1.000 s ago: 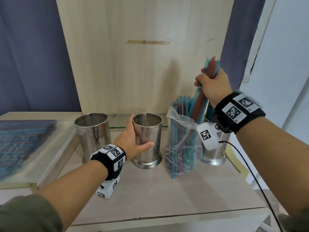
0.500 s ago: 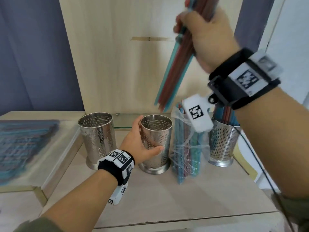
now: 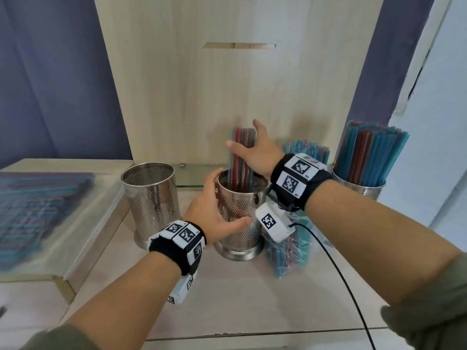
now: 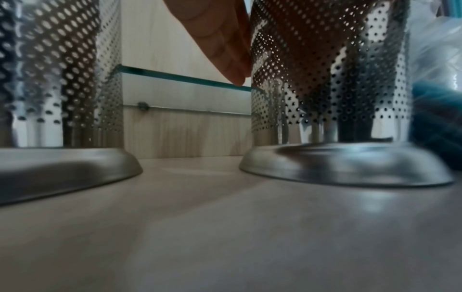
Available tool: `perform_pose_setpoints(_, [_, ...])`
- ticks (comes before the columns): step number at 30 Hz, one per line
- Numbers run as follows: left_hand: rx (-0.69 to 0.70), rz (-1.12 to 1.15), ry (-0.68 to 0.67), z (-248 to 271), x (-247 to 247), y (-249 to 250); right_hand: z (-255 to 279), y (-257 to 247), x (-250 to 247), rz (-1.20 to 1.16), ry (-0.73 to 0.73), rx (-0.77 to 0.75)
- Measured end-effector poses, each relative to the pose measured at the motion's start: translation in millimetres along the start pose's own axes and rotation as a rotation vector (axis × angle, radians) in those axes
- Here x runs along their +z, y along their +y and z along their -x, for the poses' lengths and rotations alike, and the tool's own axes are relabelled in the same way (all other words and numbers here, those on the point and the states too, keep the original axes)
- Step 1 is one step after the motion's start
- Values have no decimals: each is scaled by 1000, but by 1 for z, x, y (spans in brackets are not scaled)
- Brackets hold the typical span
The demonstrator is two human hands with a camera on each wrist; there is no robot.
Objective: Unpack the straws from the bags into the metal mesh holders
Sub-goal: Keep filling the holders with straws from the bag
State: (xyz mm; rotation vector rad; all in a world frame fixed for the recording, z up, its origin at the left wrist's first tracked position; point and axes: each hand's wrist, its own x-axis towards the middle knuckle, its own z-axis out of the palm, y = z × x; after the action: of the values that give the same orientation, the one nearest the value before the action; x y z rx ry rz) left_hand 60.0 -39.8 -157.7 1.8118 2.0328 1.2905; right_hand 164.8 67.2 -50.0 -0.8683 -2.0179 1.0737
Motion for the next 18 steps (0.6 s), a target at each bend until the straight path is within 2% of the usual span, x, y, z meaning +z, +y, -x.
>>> perform_pose_setpoints(5, [1,-19,1,1,0,0,19,-6,-27,52,-62,-28])
perform_pose_setpoints(9, [-7,-38,-7,0,0,0,46,3,-63,271,175,-106])
perform_pose_setpoints(12, [-15,-34,-7,0,0,1,58,16,-84,375,315,26])
perform_pose_setpoints(18, [-21,-28,10,0,0,0,38,47,-82,533,303,310])
